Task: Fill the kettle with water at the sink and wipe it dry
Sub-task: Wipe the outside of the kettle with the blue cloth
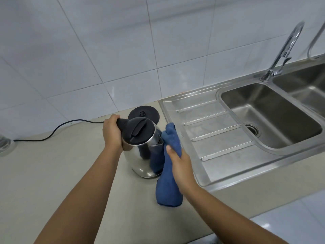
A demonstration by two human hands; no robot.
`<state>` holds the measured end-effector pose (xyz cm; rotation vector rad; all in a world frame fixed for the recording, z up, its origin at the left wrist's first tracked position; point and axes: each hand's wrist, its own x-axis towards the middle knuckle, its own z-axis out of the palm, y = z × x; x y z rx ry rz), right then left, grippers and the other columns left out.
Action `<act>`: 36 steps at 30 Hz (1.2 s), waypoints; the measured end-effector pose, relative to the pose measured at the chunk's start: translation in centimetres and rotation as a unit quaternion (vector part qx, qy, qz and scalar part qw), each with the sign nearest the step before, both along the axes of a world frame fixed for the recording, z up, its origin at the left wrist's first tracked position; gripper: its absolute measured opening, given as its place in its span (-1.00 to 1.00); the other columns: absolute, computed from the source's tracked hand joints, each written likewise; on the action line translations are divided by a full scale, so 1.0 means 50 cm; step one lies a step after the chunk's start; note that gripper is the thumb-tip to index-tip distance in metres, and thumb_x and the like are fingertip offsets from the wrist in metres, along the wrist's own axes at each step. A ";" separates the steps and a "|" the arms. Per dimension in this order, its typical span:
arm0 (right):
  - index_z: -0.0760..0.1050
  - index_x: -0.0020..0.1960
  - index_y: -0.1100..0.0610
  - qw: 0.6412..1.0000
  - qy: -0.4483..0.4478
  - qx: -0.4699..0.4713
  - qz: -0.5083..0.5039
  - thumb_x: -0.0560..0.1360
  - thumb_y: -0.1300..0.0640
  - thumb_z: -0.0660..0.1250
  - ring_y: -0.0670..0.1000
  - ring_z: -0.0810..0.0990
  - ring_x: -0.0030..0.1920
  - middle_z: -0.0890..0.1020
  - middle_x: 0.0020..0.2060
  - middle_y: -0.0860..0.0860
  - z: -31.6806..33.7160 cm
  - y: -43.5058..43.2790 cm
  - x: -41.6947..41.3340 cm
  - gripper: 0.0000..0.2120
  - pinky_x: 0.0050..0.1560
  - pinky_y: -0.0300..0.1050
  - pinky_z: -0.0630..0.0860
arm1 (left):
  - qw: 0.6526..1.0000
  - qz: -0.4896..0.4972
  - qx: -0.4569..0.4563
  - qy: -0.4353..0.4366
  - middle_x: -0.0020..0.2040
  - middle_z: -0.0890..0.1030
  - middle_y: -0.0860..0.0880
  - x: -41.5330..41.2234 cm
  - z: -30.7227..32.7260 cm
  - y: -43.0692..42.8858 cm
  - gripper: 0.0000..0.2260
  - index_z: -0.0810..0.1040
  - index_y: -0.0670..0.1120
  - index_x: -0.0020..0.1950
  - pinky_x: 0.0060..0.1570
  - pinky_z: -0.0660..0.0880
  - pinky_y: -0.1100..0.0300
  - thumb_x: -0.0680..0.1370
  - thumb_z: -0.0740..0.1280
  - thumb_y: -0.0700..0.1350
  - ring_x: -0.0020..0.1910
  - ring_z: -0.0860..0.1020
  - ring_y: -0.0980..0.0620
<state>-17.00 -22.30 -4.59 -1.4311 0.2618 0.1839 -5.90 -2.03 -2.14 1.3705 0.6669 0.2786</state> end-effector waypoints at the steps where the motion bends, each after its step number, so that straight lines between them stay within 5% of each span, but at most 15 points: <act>1: 0.54 0.21 -0.02 1.000 -0.005 0.000 0.008 0.67 0.08 0.26 -0.29 0.61 0.01 0.65 -0.02 -0.21 0.012 -0.002 0.024 -0.85 -0.03 -0.48 0.50 | 1.000 0.022 0.010 -0.009 -0.24 0.43 -0.04 -0.004 0.002 -0.003 -0.75 0.37 -0.04 -0.32 -0.16 0.39 0.02 0.28 0.32 0.10 -0.23 0.42 -0.04; 7: 0.55 0.35 0.10 1.000 -0.004 -0.006 0.009 0.69 0.07 0.24 -0.08 0.63 0.22 0.68 0.09 -0.08 -0.011 0.003 0.041 -0.72 0.16 -0.35 0.52 | 0.995 0.094 0.037 -0.016 -0.24 0.47 -0.01 -0.006 0.001 -0.006 -0.71 0.38 -0.10 -0.24 -0.20 0.40 0.04 0.29 0.27 0.11 -0.26 0.43 -0.01; 13: 0.48 0.29 -0.08 0.999 -0.033 -0.011 0.013 0.68 0.14 0.25 -0.50 0.55 0.01 0.59 0.04 -0.34 -0.028 0.011 0.015 -0.78 0.04 -0.59 0.43 | 0.994 0.096 0.044 0.005 -0.20 0.58 -0.07 -0.001 -0.007 0.002 -0.56 0.51 -0.21 -0.14 -0.13 0.49 -0.04 0.25 0.28 0.16 -0.24 0.52 -0.04; 17: 0.49 0.27 -0.12 0.996 -0.063 -0.041 0.039 0.68 0.18 0.26 -0.41 0.57 0.08 0.61 0.12 -0.24 -0.013 -0.007 0.074 -0.75 0.14 -0.51 0.47 | 0.993 0.105 0.057 -0.007 -0.19 0.56 -0.09 -0.003 -0.002 -0.003 -0.50 0.51 -0.28 -0.07 -0.19 0.46 0.00 0.27 0.26 0.14 -0.24 0.50 -0.04; 23: 0.43 0.48 0.16 0.986 -0.087 -0.115 0.078 0.68 0.28 0.23 -0.16 0.60 0.20 0.60 0.27 0.00 -0.012 -0.037 0.112 -0.62 0.26 -0.43 0.48 | 0.990 0.117 0.073 -0.014 -0.26 0.47 -0.01 -0.006 -0.003 -0.010 -0.76 0.39 -0.07 -0.28 -0.23 0.39 0.05 0.31 0.26 0.10 -0.29 0.43 -0.01; 26: 0.39 0.53 0.06 0.988 -0.077 -0.121 0.054 0.68 0.24 0.24 -0.10 0.57 0.28 0.60 0.30 -0.03 -0.037 -0.025 0.044 -0.57 0.41 -0.19 0.46 | 0.990 0.122 0.071 -0.015 -0.27 0.45 -0.02 -0.005 -0.001 -0.010 -0.75 0.38 -0.08 -0.31 -0.26 0.38 0.06 0.29 0.27 0.10 -0.31 0.41 -0.02; 31: 0.17 0.42 -0.38 0.972 -0.138 -0.181 0.064 0.65 0.29 0.29 -0.19 0.30 0.52 0.32 0.46 -0.32 -0.064 0.009 -0.022 -0.35 0.55 -0.25 0.22 | 0.981 0.173 0.089 -0.007 -0.33 0.42 0.01 -0.016 0.007 -0.029 -0.76 0.34 -0.07 -0.38 -0.24 0.37 0.03 0.31 0.24 0.09 -0.31 0.39 -0.03; 36: 0.10 0.50 -0.32 0.972 -0.172 -0.153 0.051 0.67 0.13 0.29 -0.21 0.08 0.59 0.13 0.54 -0.29 -0.044 0.036 0.018 -0.41 0.59 -0.21 0.08 | 0.975 0.176 0.128 0.041 -0.20 0.55 0.05 -0.045 0.018 -0.035 -0.75 0.41 0.02 -0.26 0.11 0.45 -0.15 0.32 0.17 0.19 0.03 0.52 -0.11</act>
